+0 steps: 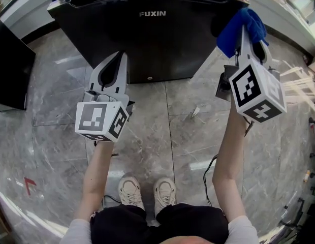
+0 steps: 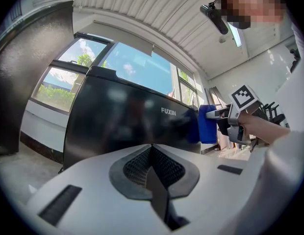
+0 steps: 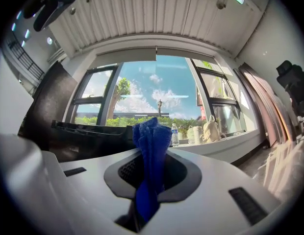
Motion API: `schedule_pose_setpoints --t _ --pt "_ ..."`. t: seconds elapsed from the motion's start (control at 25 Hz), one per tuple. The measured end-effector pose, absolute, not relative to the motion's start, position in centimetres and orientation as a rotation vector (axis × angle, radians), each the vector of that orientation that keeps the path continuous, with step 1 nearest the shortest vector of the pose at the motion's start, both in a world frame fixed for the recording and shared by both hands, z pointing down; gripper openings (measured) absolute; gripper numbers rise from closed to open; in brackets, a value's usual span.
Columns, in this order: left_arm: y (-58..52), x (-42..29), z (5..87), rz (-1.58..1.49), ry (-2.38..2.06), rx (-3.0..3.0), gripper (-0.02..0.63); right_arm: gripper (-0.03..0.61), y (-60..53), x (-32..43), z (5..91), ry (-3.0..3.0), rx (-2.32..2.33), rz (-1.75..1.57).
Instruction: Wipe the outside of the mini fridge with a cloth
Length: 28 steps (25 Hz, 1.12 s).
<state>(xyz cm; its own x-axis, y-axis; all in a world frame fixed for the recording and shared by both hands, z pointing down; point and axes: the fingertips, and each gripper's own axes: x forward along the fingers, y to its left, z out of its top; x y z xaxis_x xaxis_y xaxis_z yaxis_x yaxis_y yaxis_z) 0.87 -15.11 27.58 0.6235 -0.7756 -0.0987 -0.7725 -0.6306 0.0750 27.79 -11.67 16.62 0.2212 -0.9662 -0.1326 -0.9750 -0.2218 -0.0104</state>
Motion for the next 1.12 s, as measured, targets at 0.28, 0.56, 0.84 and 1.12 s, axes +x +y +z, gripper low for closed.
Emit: schedule_pose_setpoints --t 0.28,0.56,0.84,1.12 --pt "-15.1 -2.1 27.1 -0.221 -1.417 2.763 0.003 0.064 -11.4 17.8 18.9 2.153 -2.161 0.084" --pt "-15.5 -6.9 27.9 -0.207 -1.533 2.682 0.003 0.064 -14.0 5.9 20.8 2.402 -1.900 0.030" --pt "-16.1 -12.0 28.2 -0.194 -1.623 2.634 0.003 0.064 -16.8 -2.5 21.4 2.514 -1.768 0.065" --pt "-16.1 -17.4 29.6 -0.173 -1.699 2.567 0.003 0.064 -19.3 -8.2 21.6 2.519 -1.753 0.121"
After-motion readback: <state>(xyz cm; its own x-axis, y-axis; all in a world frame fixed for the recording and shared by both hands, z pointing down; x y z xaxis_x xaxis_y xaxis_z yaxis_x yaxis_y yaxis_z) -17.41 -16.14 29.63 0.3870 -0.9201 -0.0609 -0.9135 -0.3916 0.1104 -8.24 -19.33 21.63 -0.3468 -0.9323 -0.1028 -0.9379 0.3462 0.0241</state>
